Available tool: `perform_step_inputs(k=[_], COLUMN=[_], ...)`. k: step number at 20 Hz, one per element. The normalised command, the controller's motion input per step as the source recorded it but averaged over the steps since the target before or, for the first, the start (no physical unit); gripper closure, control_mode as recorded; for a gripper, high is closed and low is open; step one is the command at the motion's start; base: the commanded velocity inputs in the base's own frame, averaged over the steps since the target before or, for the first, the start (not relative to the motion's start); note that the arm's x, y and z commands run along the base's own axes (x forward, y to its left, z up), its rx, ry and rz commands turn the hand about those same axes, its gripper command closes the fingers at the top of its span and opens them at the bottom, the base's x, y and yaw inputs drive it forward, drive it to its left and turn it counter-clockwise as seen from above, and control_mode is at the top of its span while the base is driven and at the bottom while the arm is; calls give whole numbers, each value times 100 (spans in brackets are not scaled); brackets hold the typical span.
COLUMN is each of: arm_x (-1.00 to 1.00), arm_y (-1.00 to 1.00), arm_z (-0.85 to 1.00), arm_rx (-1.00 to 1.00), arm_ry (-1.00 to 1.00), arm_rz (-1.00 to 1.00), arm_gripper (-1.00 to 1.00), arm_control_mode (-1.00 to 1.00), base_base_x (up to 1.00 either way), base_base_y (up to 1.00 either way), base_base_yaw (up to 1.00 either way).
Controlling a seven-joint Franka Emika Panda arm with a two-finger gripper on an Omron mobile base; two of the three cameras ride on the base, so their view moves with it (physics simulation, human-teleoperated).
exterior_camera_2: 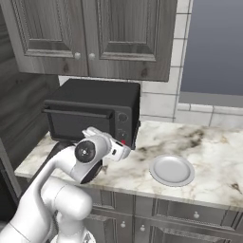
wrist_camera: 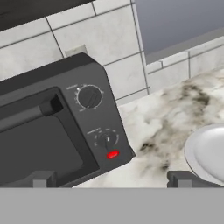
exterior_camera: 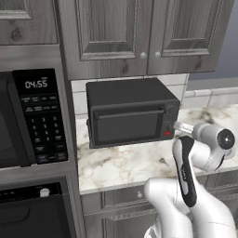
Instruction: Pull the toaster oven rack outwards. Pick up the baguette from the plate and place it on the toaster oven rack. Close the toaster oven door fully and set the temperature to the lowest setting.
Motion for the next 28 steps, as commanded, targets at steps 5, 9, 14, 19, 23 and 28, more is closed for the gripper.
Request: perform_step_inputs(k=[5,9,14,19,23,28], arm_x=[-4,0,0,0,6,16], arm_y=[0,15,39,42,16,14], arm_z=[-22,-32,-53,-54,-11,-10], arm_rx=[0,0,0,-2,0,-1], arm_ry=[-8,-16,-11,-10,-12,-16], arm_rz=[0,0,0,0,0,0], arm_gripper=[-100,-100,-100,-100,-100,-100], arm_control_mode=[-100,-100,-100,-100,-100,-100], base_base_x=[0,0,0,0,0,0], base_base_y=[0,0,0,0,0,0], base_base_yaw=[0,0,0,0,0,0])
